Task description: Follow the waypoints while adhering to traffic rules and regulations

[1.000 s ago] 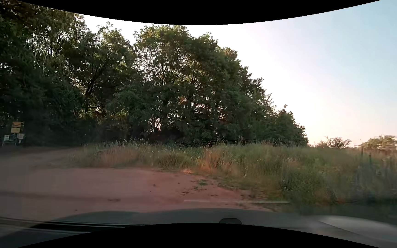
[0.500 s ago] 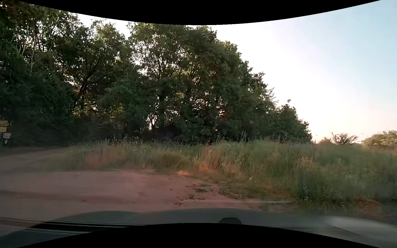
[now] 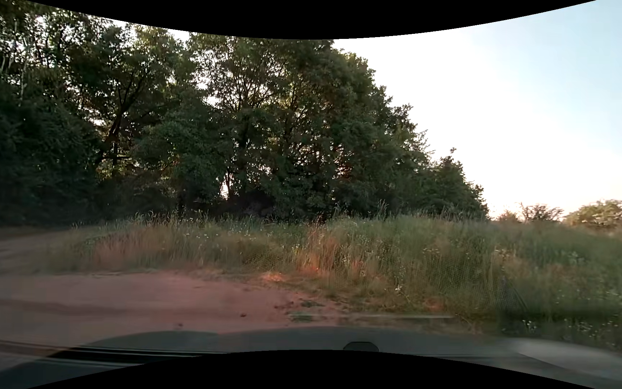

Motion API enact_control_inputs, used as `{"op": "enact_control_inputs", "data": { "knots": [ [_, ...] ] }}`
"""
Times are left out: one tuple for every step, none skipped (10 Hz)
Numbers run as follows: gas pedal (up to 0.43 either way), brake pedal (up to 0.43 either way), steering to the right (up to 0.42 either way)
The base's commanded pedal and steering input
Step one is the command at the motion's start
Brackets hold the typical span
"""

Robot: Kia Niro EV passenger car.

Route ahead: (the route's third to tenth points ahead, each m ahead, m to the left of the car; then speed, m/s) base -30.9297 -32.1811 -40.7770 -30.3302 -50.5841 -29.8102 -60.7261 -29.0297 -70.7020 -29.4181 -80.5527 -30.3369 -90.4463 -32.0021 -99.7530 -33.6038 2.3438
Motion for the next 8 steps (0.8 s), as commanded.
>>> {"op": "enact_control_inputs", "data": {
  "knots": [
    [0.020, 0.000, -0.036],
    [0.020, 0.000, -0.064],
    [0.020, 0.000, -0.102],
    [0.020, 0.000, -0.152],
    [0.020, 0.000, -0.204],
    [0.020, 0.000, -0.252],
    [0.020, 0.000, -0.314],
    [0.020, 0.000, -0.364]
  ]
}}
